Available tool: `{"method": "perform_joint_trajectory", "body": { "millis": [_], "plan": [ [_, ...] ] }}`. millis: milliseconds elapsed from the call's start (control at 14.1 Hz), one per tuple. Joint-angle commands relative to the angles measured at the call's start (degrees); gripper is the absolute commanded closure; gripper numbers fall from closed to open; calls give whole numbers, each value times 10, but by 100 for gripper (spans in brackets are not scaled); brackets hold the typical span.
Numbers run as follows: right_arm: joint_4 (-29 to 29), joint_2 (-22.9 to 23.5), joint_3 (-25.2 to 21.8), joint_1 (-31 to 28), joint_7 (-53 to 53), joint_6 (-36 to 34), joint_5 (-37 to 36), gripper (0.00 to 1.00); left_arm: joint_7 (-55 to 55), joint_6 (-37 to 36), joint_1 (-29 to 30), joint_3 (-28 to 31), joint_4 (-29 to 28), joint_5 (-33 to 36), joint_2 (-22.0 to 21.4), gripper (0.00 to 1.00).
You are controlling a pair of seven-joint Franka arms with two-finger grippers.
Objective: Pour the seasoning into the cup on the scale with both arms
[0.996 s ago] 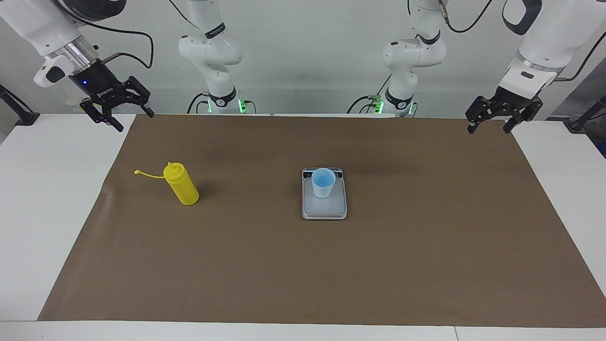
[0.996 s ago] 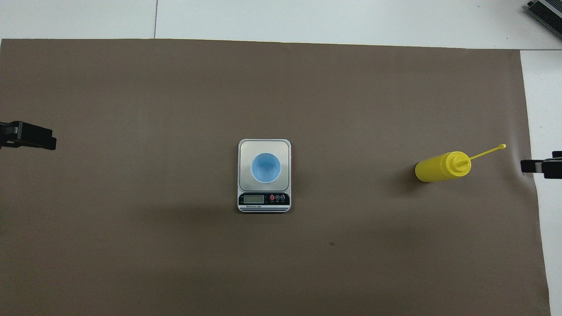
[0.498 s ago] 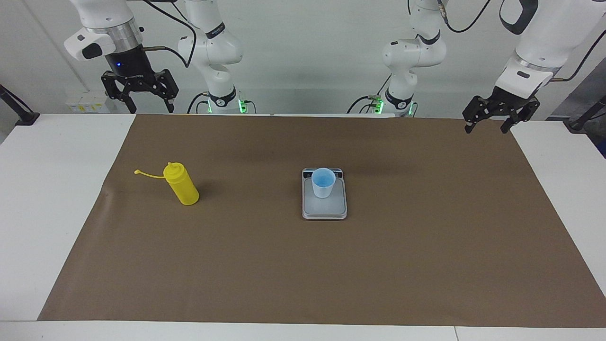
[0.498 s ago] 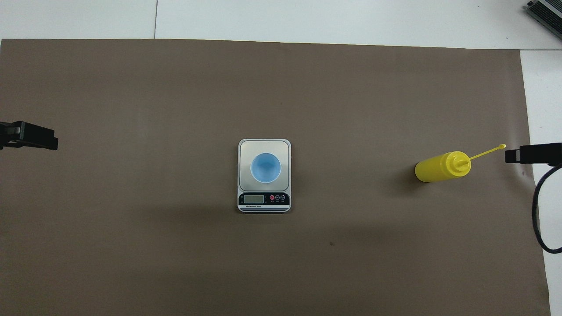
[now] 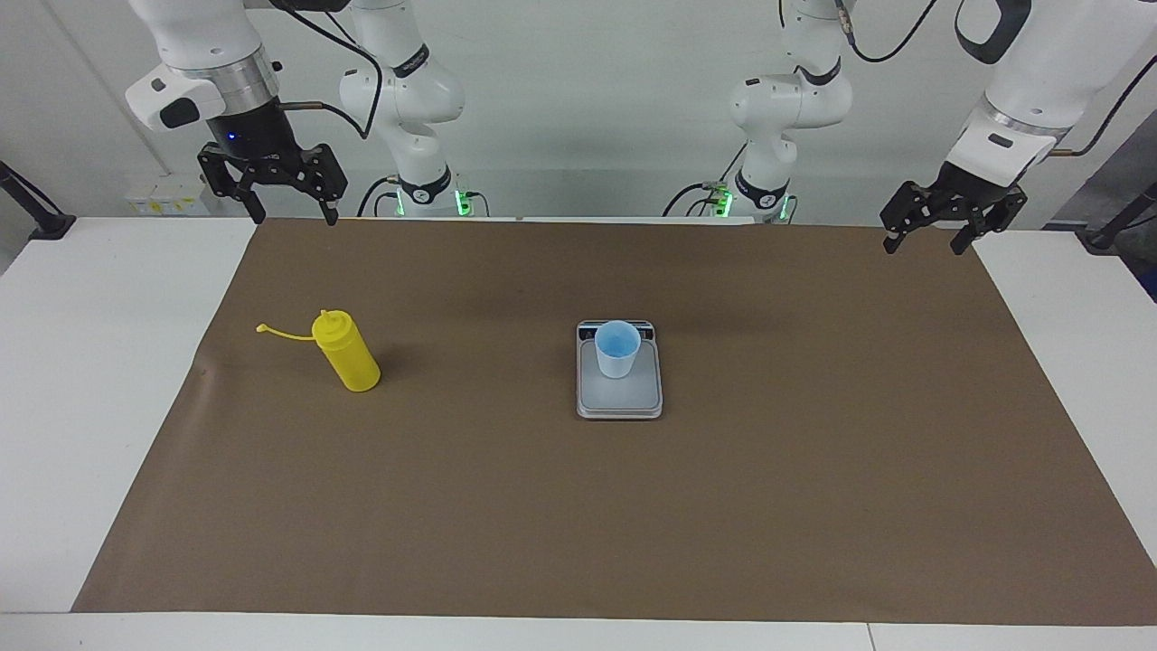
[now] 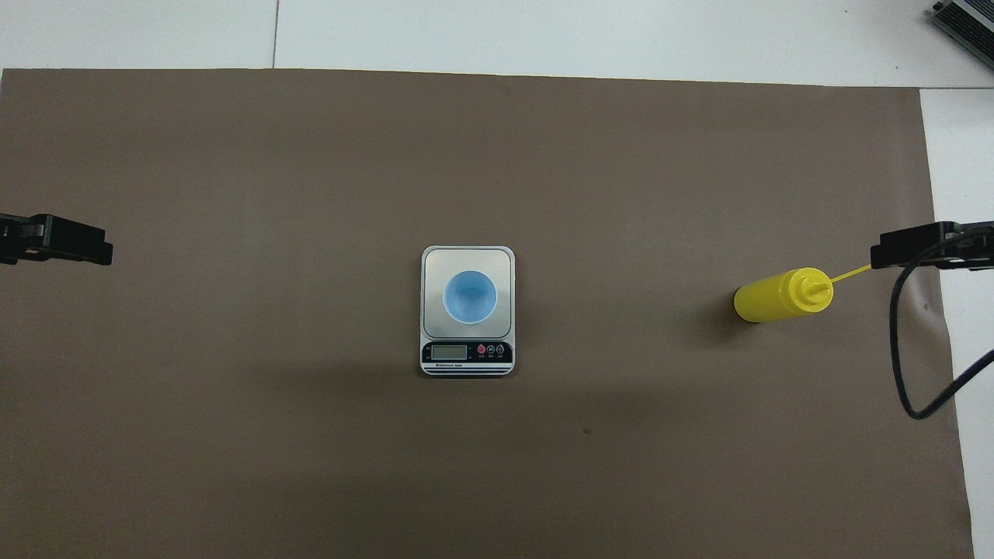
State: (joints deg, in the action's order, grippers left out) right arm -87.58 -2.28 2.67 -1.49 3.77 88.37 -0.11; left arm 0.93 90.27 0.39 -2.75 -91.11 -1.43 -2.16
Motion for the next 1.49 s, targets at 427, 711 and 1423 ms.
{"method": "perform_joint_trajectory", "body": {
  "millis": [427,711,1423],
  "plan": [
    [-31,-5,6,6,53,-16,-18,0,-8,3,2,2,-15,-9,-12,0],
    [-36,-11,6,3,54,-24,-17,0,-7,3,1,2,-15,-9,-12,0],
    [-33,-40,0,2,54,-24,-9,0,-6,0,0,1,-13,-8,-12,0]
  ]
}}
